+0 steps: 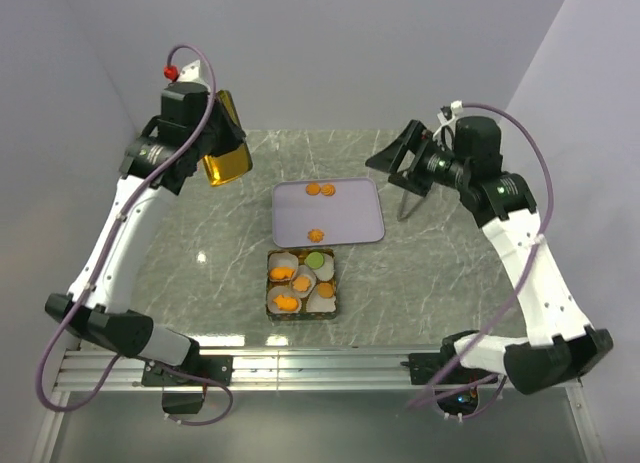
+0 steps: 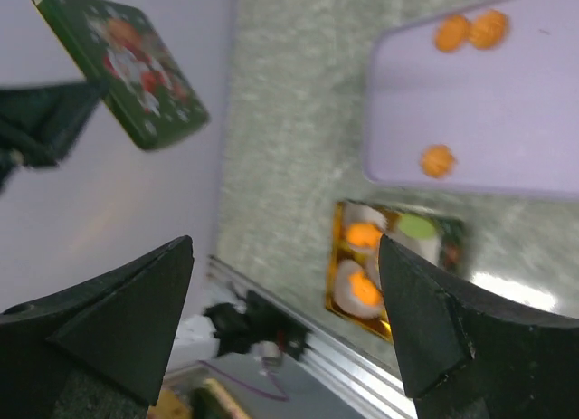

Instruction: Pack the cookies

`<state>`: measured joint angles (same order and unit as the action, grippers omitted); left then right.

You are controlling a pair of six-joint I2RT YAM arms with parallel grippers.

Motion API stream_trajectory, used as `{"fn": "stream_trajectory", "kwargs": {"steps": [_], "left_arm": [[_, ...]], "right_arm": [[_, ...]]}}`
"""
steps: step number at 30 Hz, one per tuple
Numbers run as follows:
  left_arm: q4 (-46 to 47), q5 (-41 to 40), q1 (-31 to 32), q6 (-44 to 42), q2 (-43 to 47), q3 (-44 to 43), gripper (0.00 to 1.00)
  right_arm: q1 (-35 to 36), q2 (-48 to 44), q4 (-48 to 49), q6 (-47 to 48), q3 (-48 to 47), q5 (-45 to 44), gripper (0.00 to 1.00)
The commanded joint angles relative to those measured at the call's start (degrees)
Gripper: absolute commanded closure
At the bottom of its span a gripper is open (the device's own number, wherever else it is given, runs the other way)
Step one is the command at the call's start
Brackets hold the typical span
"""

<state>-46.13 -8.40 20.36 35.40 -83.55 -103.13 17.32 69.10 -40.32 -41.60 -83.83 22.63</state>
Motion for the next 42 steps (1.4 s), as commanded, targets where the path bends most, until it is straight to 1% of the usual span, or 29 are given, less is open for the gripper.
{"fn": "stream_trajectory", "kwargs": {"steps": [1, 2, 3, 4, 5, 6, 7, 8, 9, 10, 12, 13, 14, 15, 16, 18, 21, 24, 25, 28, 30, 33, 38, 42], "left_arm": [[8.57, 12.59, -1.02, 0.10, 6.44, -0.94, 1.00], [11.04, 19.58, -1.55, 0.98, 7.69, 0.03, 1.00], [13.32, 22.70, -2.60, 2.03, 8.83, 0.99, 1.00], [18.83, 26.38, -3.13, 4.83, 11.02, 3.35, 1.00], [21.32, 32.16, -4.00, 6.25, 11.91, 4.51, 1.00], [23.87, 35.01, -4.19, 7.65, 12.61, 5.48, 1.00], [27.90, 37.30, -4.45, 10.28, 13.49, 7.14, 1.00], [30.11, 39.23, -4.54, 11.52, 13.76, 7.76, 1.00], [32.05, 43.17, -4.71, 12.75, 14.02, 8.38, 1.00], [36.33, 44.77, -4.80, 15.64, 14.29, 9.60, 1.00], [41.09, 49.42, -4.98, 19.25, 14.64, 11.80, 1.00], [44.43, 50.75, -5.15, 23.62, 14.82, 12.68, 1.00], [50.38, 51.72, -5.07, 26.01, 14.90, 13.65, 1.00], [54.18, 52.60, -5.15, 28.39, 14.91, 15.83, 1.00], [57.35, 54.09, -5.15, 33.28, 15.08, 16.99, 1.00], [64.80, 55.16, -5.15, 37.01, 14.99, 19.27, 1.00], [70.80, 56.83, -5.15, 42.46, 14.38, 20.86, 0.99], [74.68, 58.76, -5.15, 45.28, 13.15, 22.35, 1.00], [78.61, 59.20, -5.15, 47.81, 12.89, 22.88, 1.00], [85.12, 59.38, -5.15, 52.75, 12.62, 24.73, 1.00], [87.08, 59.47, -5.15, 54.85, 12.71, 25.43, 0.99], [89.54, 59.64, -5.15, 57.14, 13.06, 26.83, 1.00], [98.06, 59.12, -5.07, 62.42, 13.76, 29.74, 1.00], [96.84, 59.29, -5.07, 61.64, 14.99, 31.58, 0.99]], "right_arm": [[-4.84, 4.27, 16.55, -8.11, 1.65, 21.99, 0.11], [-5.10, 5.24, 19.72, -9.71, 2.35, 24.89, 0.11], [-5.19, 6.12, 25.67, -11.46, 2.53, 27.00, 0.11], [-5.19, 7.53, 29.12, -15.48, 2.97, 30.42, 0.11], [-5.11, 8.06, 36.98, -18.05, 4.54, 31.76, 0.11], [-5.19, 8.42, 41.15, -20.94, 5.60, 32.90, 0.11], [-5.19, 9.20, 46.15, -26.63, 6.65, 34.48, 0.10], [-5.11, 9.73, 50.12, -29.04, 8.14, 35.02, 0.10], [-5.10, 10.26, 55.81, -30.89, 8.25, 35.37, 0.10], [-5.10, 11.66, 57.87, -33.52, 8.33, 35.90, 0.10], [-5.19, 12.98, 63.48, -35.90, 7.90, 36.60, 0.10], [-5.11, 14.47, 65.43, -38.53, 7.72, 36.87, 0.10], [-5.10, 15.18, 67.63, -40.20, 7.11, 37.65, 0.10], [-5.10, 15.97, 72.09, -41.79, 6.84, 38.01, 0.10], [-5.10, 17.28, 74.31, -44.94, 6.49, 38.19, 0.10], [-4.93, 18.78, 79.57, -47.33, 5.18, 38.62, 0.10], [-4.49, 20.28, 81.80, -49.19, 3.15, 39.15, 0.10], [-3.88, 21.25, 81.54, -48.75, 1.66, 39.42, 0.10], [-3.53, 21.86, 81.54, -48.75, 1.48, 39.42, 0.10], [-3.08, 22.57, 79.87, -47.26, 1.30, 38.72, 0.10], [-2.82, 22.92, 79.25, -46.64, 1.57, 38.36, 0.10], [-2.21, 23.80, 82.49, -49.35, 1.13, 38.72, 0.10], [-0.28, 24.24, 84.95, -50.50, 0.77, 38.37, 0.09], [1.75, 24.24, 88.12, -52.87, 0.60, 38.36, 0.09]]}}
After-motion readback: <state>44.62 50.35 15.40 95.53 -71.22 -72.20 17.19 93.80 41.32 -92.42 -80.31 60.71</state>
